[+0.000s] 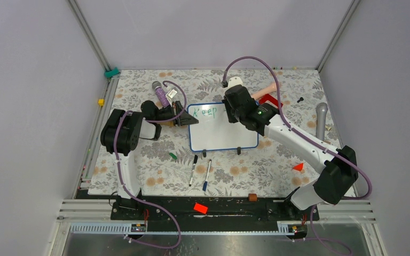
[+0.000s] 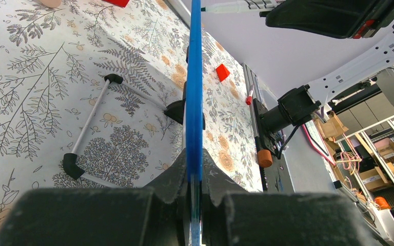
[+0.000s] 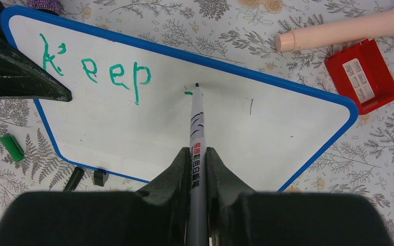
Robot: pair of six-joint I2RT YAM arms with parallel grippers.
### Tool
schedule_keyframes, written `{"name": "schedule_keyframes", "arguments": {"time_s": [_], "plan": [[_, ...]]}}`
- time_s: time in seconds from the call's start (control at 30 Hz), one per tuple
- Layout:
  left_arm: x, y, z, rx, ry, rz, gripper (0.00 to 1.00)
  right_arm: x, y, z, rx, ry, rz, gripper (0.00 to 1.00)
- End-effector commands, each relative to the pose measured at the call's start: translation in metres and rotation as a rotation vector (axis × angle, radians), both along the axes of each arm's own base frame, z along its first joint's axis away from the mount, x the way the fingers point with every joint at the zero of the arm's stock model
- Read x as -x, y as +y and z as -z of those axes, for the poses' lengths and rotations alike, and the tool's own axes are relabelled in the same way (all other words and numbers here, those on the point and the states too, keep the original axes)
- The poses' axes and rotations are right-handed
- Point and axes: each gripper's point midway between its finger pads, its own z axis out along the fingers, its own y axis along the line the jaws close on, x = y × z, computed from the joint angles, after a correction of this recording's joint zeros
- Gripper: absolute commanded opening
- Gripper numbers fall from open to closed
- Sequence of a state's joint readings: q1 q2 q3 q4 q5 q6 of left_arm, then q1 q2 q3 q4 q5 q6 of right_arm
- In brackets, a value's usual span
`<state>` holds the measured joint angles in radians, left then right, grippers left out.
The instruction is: Write a sentence on the whiteboard
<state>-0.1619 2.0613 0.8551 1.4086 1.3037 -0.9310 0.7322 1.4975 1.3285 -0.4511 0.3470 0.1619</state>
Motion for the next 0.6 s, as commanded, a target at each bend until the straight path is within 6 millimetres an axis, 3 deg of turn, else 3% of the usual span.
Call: {"name": "schedule_keyframes", "arguments": {"time_s": [0.0, 0.57], "plan": [[0.008, -0.003, -0.020, 0.010, -0.120, 0.032, 0.00, -0.008, 0.004, -0.014, -0.019, -0.030, 0.004, 0.00], [0.008, -0.002, -0.020, 0.011, -0.122, 0.030, 0.00, 0.007, -0.003, 0.003, -0.004, 0.019, -0.008, 0.00]]}}
